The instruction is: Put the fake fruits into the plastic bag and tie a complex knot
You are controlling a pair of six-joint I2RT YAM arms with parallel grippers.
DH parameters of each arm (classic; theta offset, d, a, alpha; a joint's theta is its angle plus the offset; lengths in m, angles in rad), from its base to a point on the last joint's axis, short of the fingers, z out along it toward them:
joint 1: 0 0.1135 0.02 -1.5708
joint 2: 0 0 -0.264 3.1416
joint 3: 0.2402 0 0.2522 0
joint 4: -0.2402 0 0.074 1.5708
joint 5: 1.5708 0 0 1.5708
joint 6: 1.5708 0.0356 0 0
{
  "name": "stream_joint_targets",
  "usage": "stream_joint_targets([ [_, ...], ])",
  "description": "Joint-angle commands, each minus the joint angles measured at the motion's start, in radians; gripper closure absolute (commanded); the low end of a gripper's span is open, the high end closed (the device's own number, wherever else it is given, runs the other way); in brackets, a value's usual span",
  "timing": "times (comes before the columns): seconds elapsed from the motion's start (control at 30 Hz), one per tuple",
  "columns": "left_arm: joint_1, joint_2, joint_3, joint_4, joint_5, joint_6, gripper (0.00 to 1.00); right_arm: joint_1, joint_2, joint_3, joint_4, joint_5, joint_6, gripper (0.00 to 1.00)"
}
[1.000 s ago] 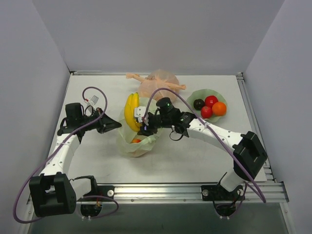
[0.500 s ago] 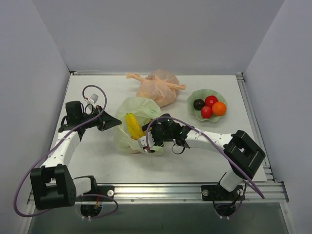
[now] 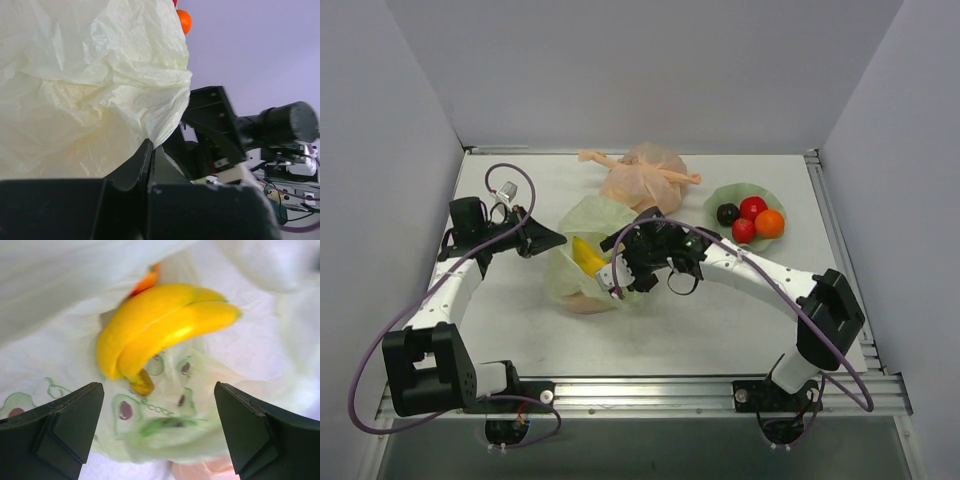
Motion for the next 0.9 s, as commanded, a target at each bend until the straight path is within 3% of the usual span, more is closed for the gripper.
stream_joint_targets([
  [0.0,0.015,0.015,0.038,0.046,0.049,0.012,1.00,-0.022,-0.044,0.198,-0.303,-0.155,0.128,0.00],
  [0.1,0.020,0.014,0.034,0.040,0.058,0.031,1.00,-0.031,-0.043,0.367,-0.421,-0.211,0.188,0.00],
  [0.27,0.023,0.023,0.031,0.034,0.075,0.057,1.00,-0.028,-0.072,0.497,-0.555,-0.297,0.203,0.00],
  [0.43,0.022,0.051,0.031,0.031,0.070,0.083,1.00,0.053,-0.131,0.321,-0.626,-0.166,-0.034,0.00],
  [0.5,0.020,0.061,0.034,0.025,0.067,0.104,1.00,0.078,-0.140,0.266,-0.609,-0.069,-0.056,0.00],
  [0.63,0.020,0.068,0.042,-0.041,0.069,0.181,1.00,0.072,-0.091,0.289,-0.559,0.043,0.088,0.00],
  [0.8,0.014,0.066,0.031,-0.080,0.060,0.241,1.00,0.006,-0.010,0.499,-0.528,0.071,0.373,0.00],
  [0.87,0.008,0.068,0.038,-0.080,0.053,0.248,1.00,-0.020,0.021,0.527,-0.526,0.086,0.404,0.00],
])
